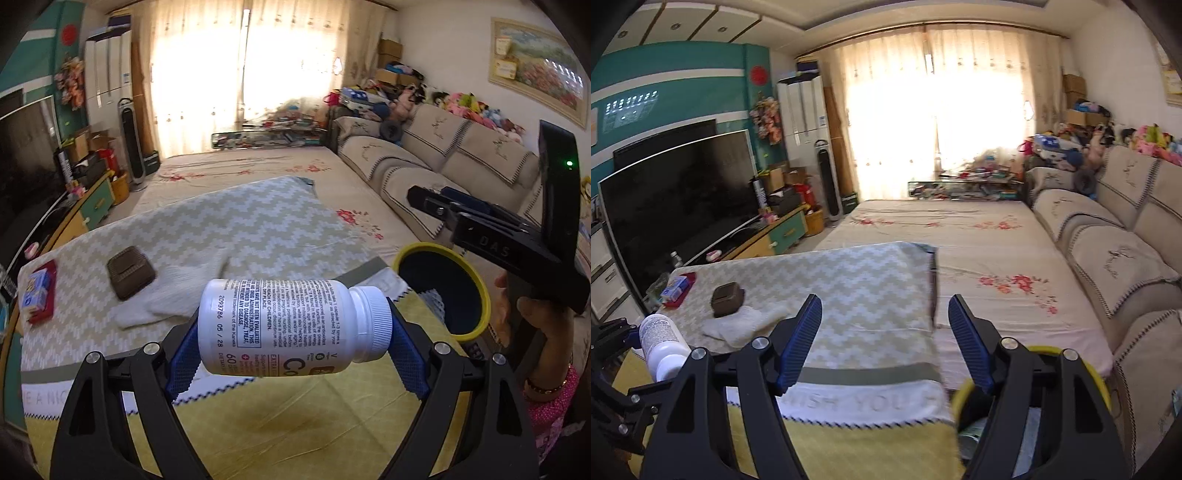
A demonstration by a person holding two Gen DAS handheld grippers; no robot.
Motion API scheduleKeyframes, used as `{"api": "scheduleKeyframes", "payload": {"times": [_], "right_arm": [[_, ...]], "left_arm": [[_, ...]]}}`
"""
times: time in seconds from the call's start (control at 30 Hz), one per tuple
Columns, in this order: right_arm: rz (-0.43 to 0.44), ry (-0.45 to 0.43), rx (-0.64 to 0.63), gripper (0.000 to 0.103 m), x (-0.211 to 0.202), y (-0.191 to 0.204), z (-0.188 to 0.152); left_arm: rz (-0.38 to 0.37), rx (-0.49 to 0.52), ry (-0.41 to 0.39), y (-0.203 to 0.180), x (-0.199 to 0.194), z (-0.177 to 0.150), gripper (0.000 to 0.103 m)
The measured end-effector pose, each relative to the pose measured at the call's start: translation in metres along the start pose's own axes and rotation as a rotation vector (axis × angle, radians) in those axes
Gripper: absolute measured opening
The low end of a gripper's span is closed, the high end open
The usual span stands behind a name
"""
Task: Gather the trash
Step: 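Carry the supplement bottle over the bin and open the left tool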
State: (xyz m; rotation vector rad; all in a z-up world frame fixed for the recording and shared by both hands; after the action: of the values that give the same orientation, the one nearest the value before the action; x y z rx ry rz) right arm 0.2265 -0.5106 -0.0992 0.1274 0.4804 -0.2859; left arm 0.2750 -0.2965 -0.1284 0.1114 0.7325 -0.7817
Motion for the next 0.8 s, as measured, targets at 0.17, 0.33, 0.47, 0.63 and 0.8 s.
{"api": "scheduleKeyframes", "payload": {"times": [0.17, 0.33, 0.47, 0.63, 0.8], "right_arm": [[-0.242, -0.027, 0.136, 0.071, -0.048, -0.134, -0.024], [-0.435, -0.003, 0.233, 0.071, -0.086, -0.233, -0.060], [-0.504, -0.005, 0.305, 0.071, -0.100, -0.279, -0.076], [-0.497, -0.003, 0.327, 0.072, -0.099, -0.288, -0.082], [-0.433, 0.050, 0.292, 0.073, -0.069, -0.264, -0.087]], "left_arm": [[-0.117, 0.111, 0.067, -0.074, 0.055, 0.014, 0.086], [-0.211, 0.198, 0.148, -0.146, 0.115, 0.023, 0.086], [-0.234, 0.240, 0.238, -0.188, 0.169, 0.019, 0.086], [-0.204, 0.193, 0.337, -0.203, 0.223, 0.013, 0.086], [-0.224, 0.121, 0.319, -0.181, 0.214, 0.014, 0.092]]}}
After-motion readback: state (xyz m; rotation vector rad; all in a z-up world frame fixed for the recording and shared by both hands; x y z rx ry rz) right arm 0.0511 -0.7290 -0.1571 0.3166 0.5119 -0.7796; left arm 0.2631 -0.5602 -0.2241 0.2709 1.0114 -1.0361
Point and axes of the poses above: each gripper's, at about its wrist camera, not at the fingertips, and x roughly the way its jaws point, y to its left, z to its top, the point moved 9 cm from there along x, roughly the way its jaws point, and after that the axes turned 12 degrees about -z, right-handed, at the moved point
